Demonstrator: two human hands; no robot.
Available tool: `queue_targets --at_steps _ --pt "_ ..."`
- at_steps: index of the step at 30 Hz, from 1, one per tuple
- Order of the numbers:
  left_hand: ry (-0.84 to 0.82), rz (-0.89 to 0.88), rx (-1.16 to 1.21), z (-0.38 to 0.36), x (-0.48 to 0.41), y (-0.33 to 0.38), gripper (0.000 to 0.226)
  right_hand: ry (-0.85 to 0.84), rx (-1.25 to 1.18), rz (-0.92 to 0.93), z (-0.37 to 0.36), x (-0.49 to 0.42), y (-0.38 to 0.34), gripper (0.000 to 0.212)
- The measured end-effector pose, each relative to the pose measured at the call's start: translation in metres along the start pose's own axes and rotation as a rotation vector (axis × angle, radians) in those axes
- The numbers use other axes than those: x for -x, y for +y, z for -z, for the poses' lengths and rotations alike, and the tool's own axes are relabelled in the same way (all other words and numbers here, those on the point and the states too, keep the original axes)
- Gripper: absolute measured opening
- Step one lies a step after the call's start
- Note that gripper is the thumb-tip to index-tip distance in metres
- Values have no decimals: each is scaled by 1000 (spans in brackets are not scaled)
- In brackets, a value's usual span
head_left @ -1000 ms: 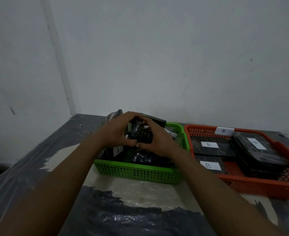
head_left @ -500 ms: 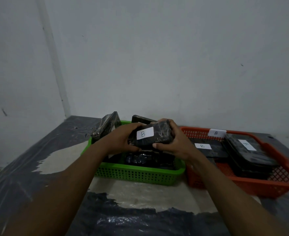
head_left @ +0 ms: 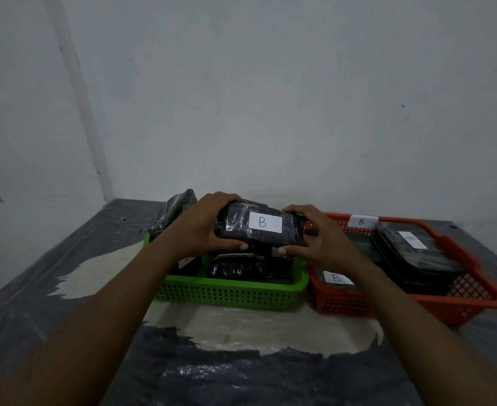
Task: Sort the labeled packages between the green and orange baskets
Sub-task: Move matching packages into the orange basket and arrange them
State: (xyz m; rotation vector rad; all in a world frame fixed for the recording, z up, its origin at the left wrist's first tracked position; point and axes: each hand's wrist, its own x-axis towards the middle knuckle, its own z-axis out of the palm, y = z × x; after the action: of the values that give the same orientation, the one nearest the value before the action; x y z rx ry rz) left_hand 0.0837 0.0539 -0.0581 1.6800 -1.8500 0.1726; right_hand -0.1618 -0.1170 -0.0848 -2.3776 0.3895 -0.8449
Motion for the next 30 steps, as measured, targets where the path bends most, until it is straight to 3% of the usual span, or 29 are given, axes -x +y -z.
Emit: queue_targets --at_steps 7,13,17,19,25,28,30 --pt "60 -4 111 -21 -8 19 83 -115 293 2 36 11 -1 89" --pt "143 24 187 -61 -26 49 85 -158 481 4 89 14 1 87" --pt "74 58 243 -92 -44 67 98 -162 558 -66 116 26 15 82" --pt "41 65 234 -105 -53 73 93 -167 584 -105 126 33 22 81" --pt "-111 -6 -51 -135 -91 86 79 -209 647 -272 129 50 54 86" --pt "-235 73 -213 -147 -109 85 85 -216 675 -344 120 46 73 86" --pt "-293 102 -326 -152 -120 84 78 -219 698 -366 114 41 86 86"
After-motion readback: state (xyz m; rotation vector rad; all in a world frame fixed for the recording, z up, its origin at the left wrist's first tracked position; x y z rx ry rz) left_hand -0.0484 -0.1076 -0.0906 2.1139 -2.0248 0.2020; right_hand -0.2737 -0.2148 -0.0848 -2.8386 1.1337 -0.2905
